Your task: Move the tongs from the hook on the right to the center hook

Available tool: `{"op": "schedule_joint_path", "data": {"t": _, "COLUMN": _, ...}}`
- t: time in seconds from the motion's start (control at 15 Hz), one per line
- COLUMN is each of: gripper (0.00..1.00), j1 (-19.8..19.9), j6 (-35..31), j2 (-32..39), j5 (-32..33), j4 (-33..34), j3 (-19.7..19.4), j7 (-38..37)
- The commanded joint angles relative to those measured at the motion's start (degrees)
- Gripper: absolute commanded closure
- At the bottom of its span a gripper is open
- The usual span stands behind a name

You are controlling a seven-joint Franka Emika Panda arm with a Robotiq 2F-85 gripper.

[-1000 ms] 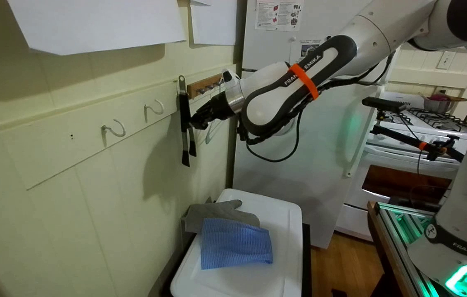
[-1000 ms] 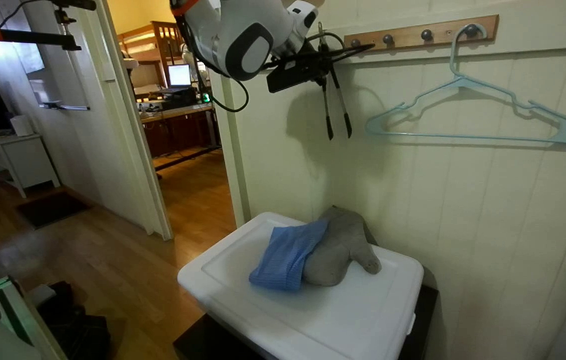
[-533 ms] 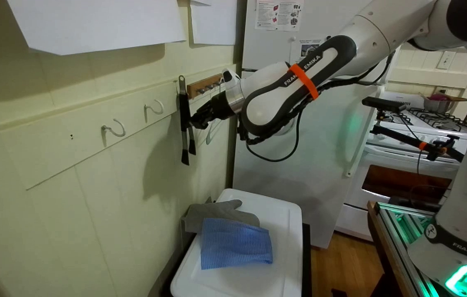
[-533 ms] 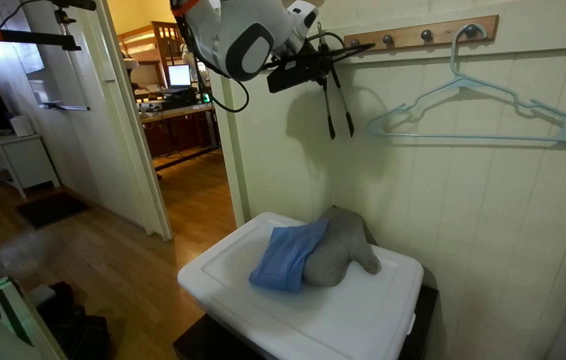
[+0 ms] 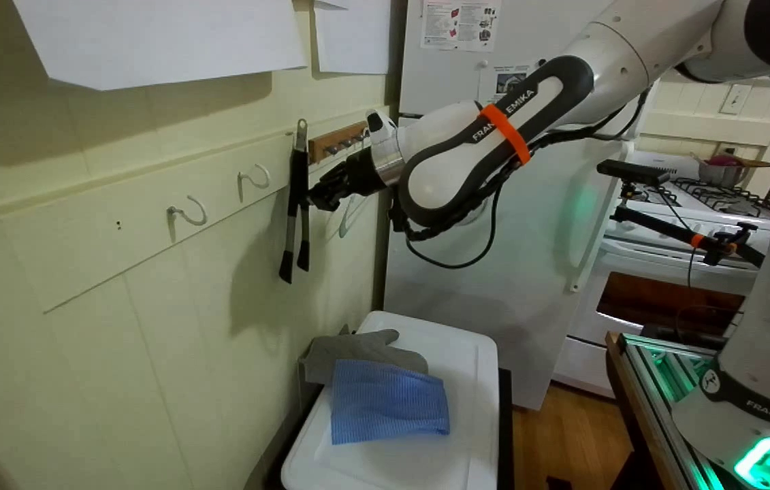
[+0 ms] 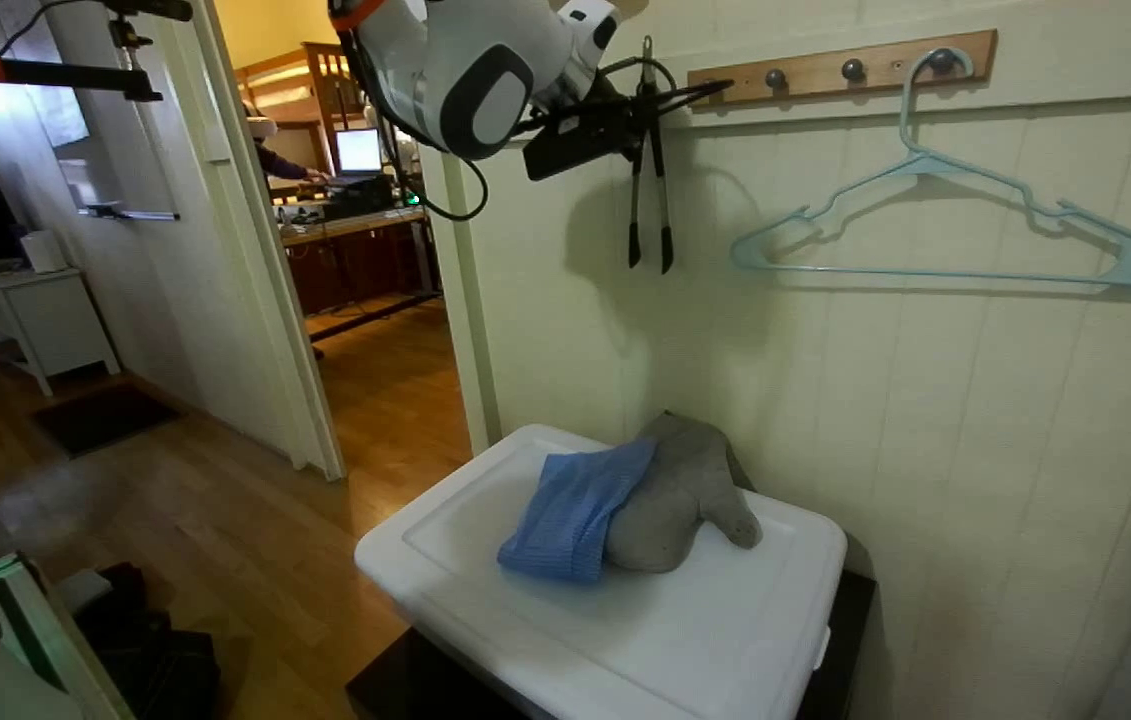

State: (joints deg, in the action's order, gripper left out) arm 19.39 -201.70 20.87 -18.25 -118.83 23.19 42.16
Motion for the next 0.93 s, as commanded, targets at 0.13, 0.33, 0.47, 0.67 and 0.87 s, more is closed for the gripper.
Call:
{"op": "schedule_joint_path", "data": {"t": 0.13, "gripper": 0.98, "j1": -10.8, "j6": -1.6, "j2": -4.6, "j5": 11.1, "j4": -3.3, "j3": -14.5, "j7": -12.7}}
{"op": "schedule_joint_path", "data": {"t": 0.33, "gripper": 0.98, "j1": -9.3, "j6": -1.5, "j2": -4.5, "j5": 6.1, "j4": -2.9, "j3": -12.1, "j7": -7.2}}
{"op": "schedule_joint_path", "data": {"t": 0.47, "gripper": 0.67, "j1": -9.5, "j6": -0.9, "j2": -4.4, "j5": 6.0, "j4": -2.9, "j3": -12.3, "j7": -7.3}}
{"op": "schedule_joint_path", "data": {"t": 0.67, "gripper": 0.52, "j1": -9.4, "j6": -0.6, "j2": -4.4, "j5": 6.1, "j4": -2.8, "j3": -12.3, "j7": -7.7}}
{"op": "schedule_joint_path", "data": {"t": 0.87, "gripper": 0.3, "j1": -13.5, "j6": -1.1, "j2": -4.1, "j5": 13.2, "j4": -2.6, "j3": -17.9, "j7": -15.4}}
